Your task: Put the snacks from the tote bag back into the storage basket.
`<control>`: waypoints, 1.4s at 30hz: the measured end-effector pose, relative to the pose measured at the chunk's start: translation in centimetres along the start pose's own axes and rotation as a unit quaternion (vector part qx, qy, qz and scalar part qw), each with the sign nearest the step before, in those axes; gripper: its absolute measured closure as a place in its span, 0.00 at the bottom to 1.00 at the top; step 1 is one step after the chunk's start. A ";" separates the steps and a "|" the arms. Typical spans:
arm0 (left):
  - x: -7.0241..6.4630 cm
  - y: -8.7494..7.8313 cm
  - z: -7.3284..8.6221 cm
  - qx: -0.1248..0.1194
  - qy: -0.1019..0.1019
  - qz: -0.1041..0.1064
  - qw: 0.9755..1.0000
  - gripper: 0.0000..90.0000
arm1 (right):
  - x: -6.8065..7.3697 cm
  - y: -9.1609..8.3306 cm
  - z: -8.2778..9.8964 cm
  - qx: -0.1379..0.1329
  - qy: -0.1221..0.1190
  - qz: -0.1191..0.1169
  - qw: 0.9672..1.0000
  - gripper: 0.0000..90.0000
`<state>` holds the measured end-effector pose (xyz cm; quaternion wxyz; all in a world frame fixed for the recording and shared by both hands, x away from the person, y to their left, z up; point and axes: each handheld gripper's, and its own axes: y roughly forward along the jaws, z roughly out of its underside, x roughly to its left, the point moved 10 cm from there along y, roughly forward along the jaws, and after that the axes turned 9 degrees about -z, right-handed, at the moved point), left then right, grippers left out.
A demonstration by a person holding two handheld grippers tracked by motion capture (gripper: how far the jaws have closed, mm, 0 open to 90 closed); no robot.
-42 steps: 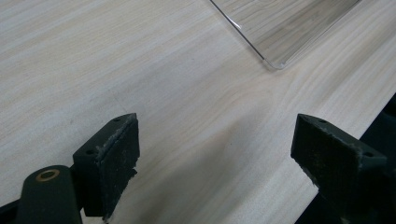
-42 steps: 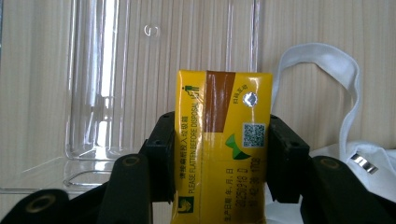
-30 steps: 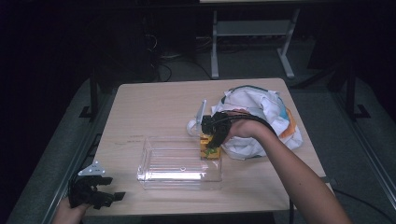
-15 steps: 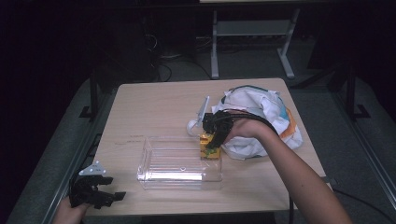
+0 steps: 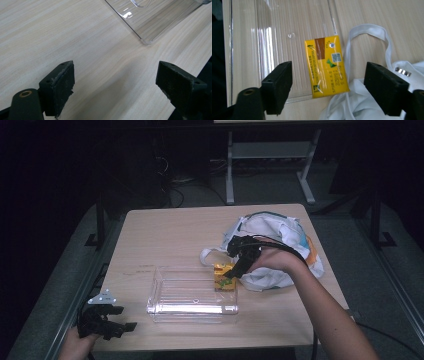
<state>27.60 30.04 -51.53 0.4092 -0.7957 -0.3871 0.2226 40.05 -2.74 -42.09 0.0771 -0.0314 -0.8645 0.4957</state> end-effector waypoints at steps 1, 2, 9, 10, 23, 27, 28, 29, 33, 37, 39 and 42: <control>0.0 0.0 0.0 0.000 0.001 0.001 1.000 0.17 | -0.2 -0.5 0.3 -0.013 0.013 0.005 1.000 0.22; -0.1 0.0 -0.1 0.000 0.000 0.001 1.000 0.17 | -0.3 -0.8 0.5 -0.021 0.019 0.009 1.000 0.22; 0.0 0.1 -0.3 -0.005 -0.001 0.000 1.000 0.17 | -0.7 -2.3 2.2 -0.057 0.054 0.031 0.996 0.19; 0.0 0.1 -0.3 -0.005 -0.001 0.000 1.000 0.17 | -0.7 -2.3 2.2 -0.057 0.054 0.031 0.996 0.19; 0.6 0.5 -1.7 -0.017 0.002 0.008 1.000 0.17 | -0.4 -3.6 5.4 -0.100 0.106 0.063 0.987 0.17; 0.5 0.9 -2.2 -0.016 0.006 0.012 1.000 0.17 | -0.2 -4.2 6.8 -0.118 0.120 0.069 0.983 0.17; 0.6 0.9 -2.3 -0.015 0.007 0.013 1.000 0.17 | -0.1 -4.4 7.0 -0.122 0.124 0.071 0.982 0.17; 0.6 1.0 -2.4 -0.015 0.006 0.013 1.000 0.17 | -0.1 -4.5 7.2 -0.127 0.128 0.072 0.981 0.17; 0.8 1.0 -2.7 -0.020 0.006 0.010 1.000 0.17 | 0.2 -4.8 8.3 -0.141 0.141 0.080 0.977 0.17; 1.0 1.1 -2.9 -0.022 0.006 0.010 1.000 0.17 | 0.5 -4.7 9.5 -0.155 0.150 0.093 0.972 0.16; 0.9 1.1 -3.0 -0.026 -0.003 0.011 1.000 0.17 | 0.6 -4.5 10.2 -0.157 0.155 0.101 0.970 0.15; 1.0 1.1 -2.9 -0.023 0.003 0.008 1.000 0.17 | 0.7 -4.4 11.2 -0.164 0.162 0.108 0.967 0.15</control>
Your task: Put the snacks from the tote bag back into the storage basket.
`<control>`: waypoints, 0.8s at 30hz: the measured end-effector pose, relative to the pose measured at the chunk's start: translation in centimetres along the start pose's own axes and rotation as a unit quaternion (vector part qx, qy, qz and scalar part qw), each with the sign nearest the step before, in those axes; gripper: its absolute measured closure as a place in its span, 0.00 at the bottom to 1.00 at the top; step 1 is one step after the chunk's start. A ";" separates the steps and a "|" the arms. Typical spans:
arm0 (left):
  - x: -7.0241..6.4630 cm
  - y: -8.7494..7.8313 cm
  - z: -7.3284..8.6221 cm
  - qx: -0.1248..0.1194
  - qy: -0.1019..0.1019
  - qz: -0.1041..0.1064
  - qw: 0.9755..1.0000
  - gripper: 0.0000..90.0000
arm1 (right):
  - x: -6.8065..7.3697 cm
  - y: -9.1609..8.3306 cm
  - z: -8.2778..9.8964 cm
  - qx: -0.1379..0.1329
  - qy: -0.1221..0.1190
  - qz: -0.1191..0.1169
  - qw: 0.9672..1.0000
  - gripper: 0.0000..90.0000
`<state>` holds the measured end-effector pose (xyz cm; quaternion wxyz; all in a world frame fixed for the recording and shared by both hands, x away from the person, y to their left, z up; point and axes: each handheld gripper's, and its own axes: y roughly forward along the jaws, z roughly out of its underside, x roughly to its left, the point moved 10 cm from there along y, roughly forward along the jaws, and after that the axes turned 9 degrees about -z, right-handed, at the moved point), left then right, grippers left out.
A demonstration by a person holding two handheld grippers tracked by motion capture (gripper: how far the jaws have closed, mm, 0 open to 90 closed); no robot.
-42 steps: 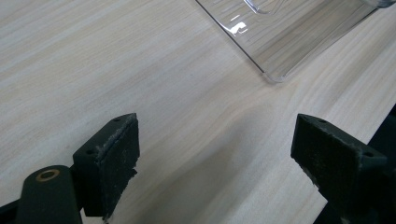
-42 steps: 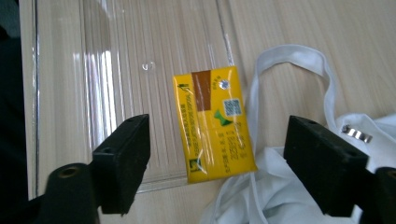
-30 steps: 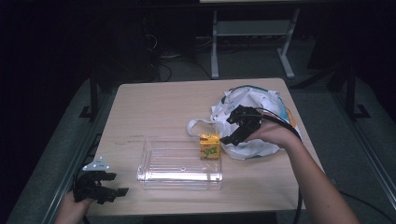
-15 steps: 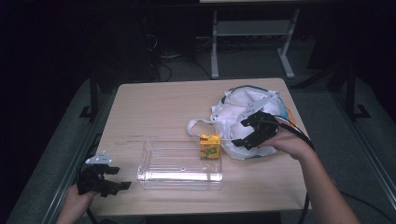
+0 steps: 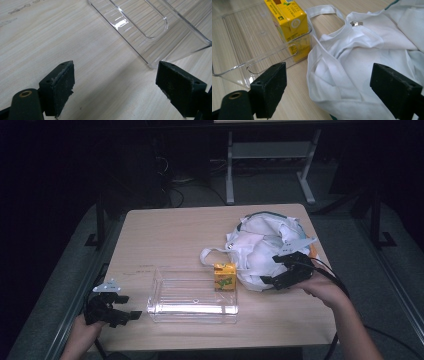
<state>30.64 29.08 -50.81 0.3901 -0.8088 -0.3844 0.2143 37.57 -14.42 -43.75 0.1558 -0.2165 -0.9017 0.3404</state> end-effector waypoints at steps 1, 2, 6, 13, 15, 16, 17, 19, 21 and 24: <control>0.0 0.0 0.0 -0.002 -0.004 0.000 1.000 0.17 | -0.1 0.0 0.2 -0.005 0.003 0.002 1.000 0.15; 0.0 -0.1 -0.1 -0.002 -0.004 0.000 1.000 0.17 | -0.1 -0.2 0.5 -0.006 0.004 0.005 1.000 0.15; 0.0 -0.1 -0.2 -0.009 -0.010 0.003 1.000 0.17 | -0.1 -0.7 1.5 -0.023 0.011 0.015 1.000 0.15; 0.1 -0.1 -0.2 -0.012 -0.014 0.002 1.000 0.17 | 0.3 -1.7 4.3 -0.033 0.029 0.028 0.999 0.15; 0.2 -0.1 -0.1 -0.009 -0.009 0.002 1.000 0.17 | 0.3 -2.0 5.1 -0.034 0.037 0.033 0.998 0.14; 0.2 -0.1 -0.1 -0.009 -0.011 0.002 1.000 0.17 | 0.3 -2.2 5.5 -0.036 0.040 0.035 0.998 0.14; 0.2 -0.1 0.0 -0.009 -0.012 0.000 1.000 0.17 | 0.3 -2.5 5.9 -0.038 0.045 0.039 0.998 0.14; 0.2 -0.1 -0.1 -0.012 -0.018 0.000 1.000 0.17 | 0.3 -2.8 6.6 -0.043 0.053 0.044 0.997 0.15; 0.3 -0.1 -0.1 -0.012 -0.015 -0.001 1.000 0.17 | 0.3 -3.1 7.5 -0.046 0.059 0.050 0.996 0.15; 0.3 -0.1 -0.1 -0.013 -0.015 -0.003 1.000 0.17 | 0.1 -3.3 8.7 -0.053 0.074 0.060 0.994 0.14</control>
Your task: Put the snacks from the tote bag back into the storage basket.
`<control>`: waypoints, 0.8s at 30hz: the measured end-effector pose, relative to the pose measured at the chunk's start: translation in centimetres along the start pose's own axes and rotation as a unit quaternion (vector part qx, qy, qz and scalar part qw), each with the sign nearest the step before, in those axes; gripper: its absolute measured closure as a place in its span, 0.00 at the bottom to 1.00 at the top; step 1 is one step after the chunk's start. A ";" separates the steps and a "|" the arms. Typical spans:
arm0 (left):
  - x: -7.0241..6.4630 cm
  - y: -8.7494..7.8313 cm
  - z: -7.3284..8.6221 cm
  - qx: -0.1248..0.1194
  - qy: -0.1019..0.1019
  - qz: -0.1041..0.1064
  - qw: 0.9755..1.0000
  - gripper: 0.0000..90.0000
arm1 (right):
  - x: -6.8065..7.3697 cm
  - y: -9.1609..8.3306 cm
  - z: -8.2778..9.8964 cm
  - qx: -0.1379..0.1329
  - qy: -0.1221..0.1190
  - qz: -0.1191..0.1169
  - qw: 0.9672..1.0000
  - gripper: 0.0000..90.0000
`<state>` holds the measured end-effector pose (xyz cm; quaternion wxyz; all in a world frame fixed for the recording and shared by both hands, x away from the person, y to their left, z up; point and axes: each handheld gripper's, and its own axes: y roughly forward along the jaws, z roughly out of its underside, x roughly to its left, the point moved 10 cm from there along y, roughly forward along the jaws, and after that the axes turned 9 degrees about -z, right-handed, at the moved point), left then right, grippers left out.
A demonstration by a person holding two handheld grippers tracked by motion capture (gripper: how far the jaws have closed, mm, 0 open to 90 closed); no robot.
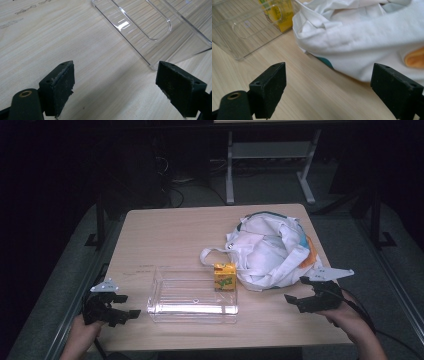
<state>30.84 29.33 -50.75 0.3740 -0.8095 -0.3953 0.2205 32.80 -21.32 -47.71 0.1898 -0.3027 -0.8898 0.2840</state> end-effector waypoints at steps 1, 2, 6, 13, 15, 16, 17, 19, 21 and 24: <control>0.0 0.0 0.0 -0.002 0.000 0.001 1.000 0.17 | -0.1 -0.1 0.5 0.003 0.006 -0.001 1.000 0.15; 0.0 0.0 0.0 -0.002 0.001 0.002 1.000 0.17 | -0.3 -0.1 0.9 0.005 0.010 0.001 1.000 0.15; 0.0 0.0 0.1 0.002 0.011 0.002 1.000 0.17 | -1.1 -0.4 2.5 0.003 0.034 0.017 0.999 0.15; -0.2 0.3 0.1 -0.001 0.018 0.002 1.000 0.17 | -2.9 0.1 4.8 0.023 0.055 0.032 0.998 0.14; -0.3 0.4 0.1 -0.004 0.015 0.000 1.000 0.17 | -3.3 0.0 5.0 0.023 0.058 0.035 0.997 0.15; -0.2 0.4 0.1 -0.003 0.021 -0.001 1.000 0.17 | -3.3 -0.1 5.1 0.023 0.063 0.034 0.997 0.14; -0.2 0.3 0.1 -0.005 0.024 0.001 1.000 0.17 | -3.5 -0.1 5.0 0.020 0.061 0.035 0.997 0.14; -0.2 0.4 0.1 -0.004 0.024 -0.003 1.000 0.17 | -3.6 -0.2 5.0 0.016 0.061 0.035 0.997 0.14; -0.2 0.4 0.1 -0.005 0.024 -0.007 1.000 0.17 | -3.5 -0.3 4.9 0.013 0.062 0.034 0.997 0.14; -0.1 0.4 0.1 -0.006 0.023 -0.008 1.000 0.17 | -3.6 -0.4 4.8 0.011 0.058 0.033 0.998 0.14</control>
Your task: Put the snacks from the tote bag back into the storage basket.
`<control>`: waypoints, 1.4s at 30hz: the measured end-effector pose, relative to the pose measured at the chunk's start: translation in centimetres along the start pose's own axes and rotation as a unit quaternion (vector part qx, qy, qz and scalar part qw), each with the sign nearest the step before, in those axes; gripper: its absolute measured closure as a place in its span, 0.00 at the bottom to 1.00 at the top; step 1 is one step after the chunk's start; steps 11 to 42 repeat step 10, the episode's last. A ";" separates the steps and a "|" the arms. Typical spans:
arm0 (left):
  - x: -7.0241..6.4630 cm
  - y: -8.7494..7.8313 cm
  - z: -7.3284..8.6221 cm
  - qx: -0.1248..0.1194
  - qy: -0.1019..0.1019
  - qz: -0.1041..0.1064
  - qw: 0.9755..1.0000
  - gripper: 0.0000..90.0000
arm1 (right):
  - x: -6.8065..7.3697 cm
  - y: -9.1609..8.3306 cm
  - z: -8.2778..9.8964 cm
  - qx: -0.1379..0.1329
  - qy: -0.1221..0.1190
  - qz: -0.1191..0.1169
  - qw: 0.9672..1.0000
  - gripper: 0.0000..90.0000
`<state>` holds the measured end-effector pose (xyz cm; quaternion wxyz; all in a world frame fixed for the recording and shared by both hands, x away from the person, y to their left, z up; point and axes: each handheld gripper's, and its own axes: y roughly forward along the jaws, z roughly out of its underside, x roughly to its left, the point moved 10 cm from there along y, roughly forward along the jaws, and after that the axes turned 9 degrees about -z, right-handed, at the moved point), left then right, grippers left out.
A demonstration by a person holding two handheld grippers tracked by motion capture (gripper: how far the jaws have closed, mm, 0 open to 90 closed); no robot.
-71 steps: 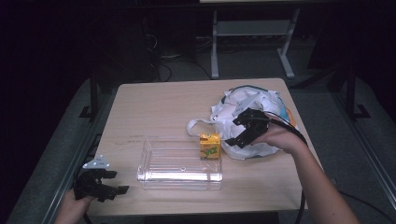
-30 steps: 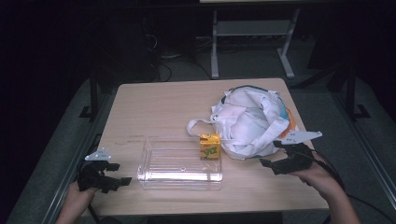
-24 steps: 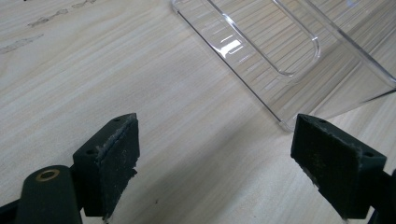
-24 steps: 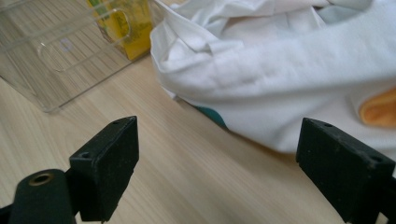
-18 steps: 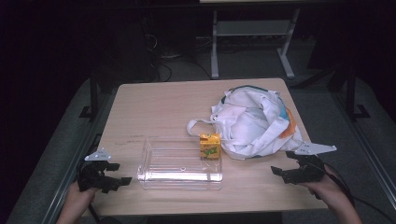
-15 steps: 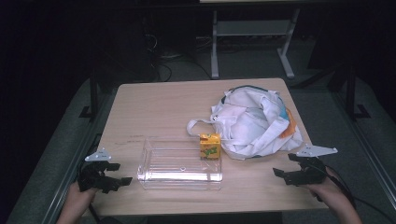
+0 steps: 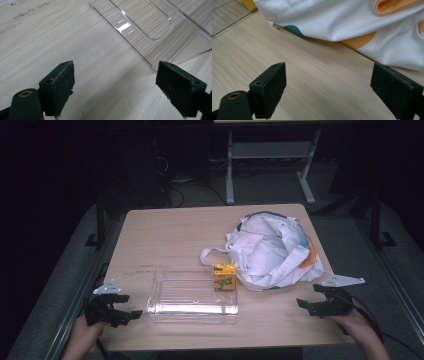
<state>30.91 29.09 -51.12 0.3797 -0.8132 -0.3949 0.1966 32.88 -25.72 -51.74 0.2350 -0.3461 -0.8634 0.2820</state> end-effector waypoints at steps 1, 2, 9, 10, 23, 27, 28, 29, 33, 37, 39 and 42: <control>0.0 0.0 0.0 0.000 0.000 0.000 1.000 0.17 | 0.0 0.0 0.0 0.000 0.000 0.000 1.000 0.14; 0.1 0.0 0.0 -0.001 0.000 -0.001 1.000 0.17 | 0.0 0.0 0.0 0.000 -0.002 -0.001 1.000 0.14; 0.1 -0.1 -0.1 -0.003 -0.002 -0.002 1.000 0.17 | 0.2 0.0 -0.2 -0.004 -0.005 -0.007 1.000 0.14; 0.1 -0.1 -0.1 -0.003 -0.002 -0.002 1.000 0.17 | 0.2 0.0 -0.2 -0.004 -0.005 -0.008 1.000 0.14; 0.1 -0.1 -0.1 -0.003 -0.002 -0.002 1.000 0.17 | 0.2 0.0 -0.2 -0.004 -0.005 -0.008 1.000 0.14; 0.1 -0.1 -0.1 -0.003 -0.002 -0.002 1.000 0.17 | 0.2 0.0 -0.2 -0.004 -0.005 -0.008 1.000 0.14; 0.1 -0.1 -0.1 -0.003 -0.002 -0.002 1.000 0.17 | 0.2 0.0 -0.2 -0.004 -0.005 -0.008 1.000 0.14; 0.1 -0.1 -0.1 -0.003 -0.002 -0.002 1.000 0.17 | 0.2 0.0 -0.2 -0.004 -0.005 -0.008 1.000 0.14; 0.1 -0.1 -0.1 -0.003 -0.002 -0.002 1.000 0.17 | 0.2 0.0 -0.2 -0.004 -0.005 -0.008 1.000 0.14; 0.1 -0.1 -0.1 -0.003 -0.002 -0.002 1.000 0.17 | 0.2 0.0 -0.2 -0.004 -0.005 -0.008 1.000 0.14; 0.1 -0.1 -0.1 -0.003 -0.002 -0.002 1.000 0.17 | 0.2 0.0 -0.2 -0.004 -0.005 -0.008 1.000 0.14; 0.1 -0.1 -0.1 -0.003 -0.002 -0.002 1.000 0.17 | 0.2 0.0 -0.2 -0.004 -0.005 -0.008 1.000 0.14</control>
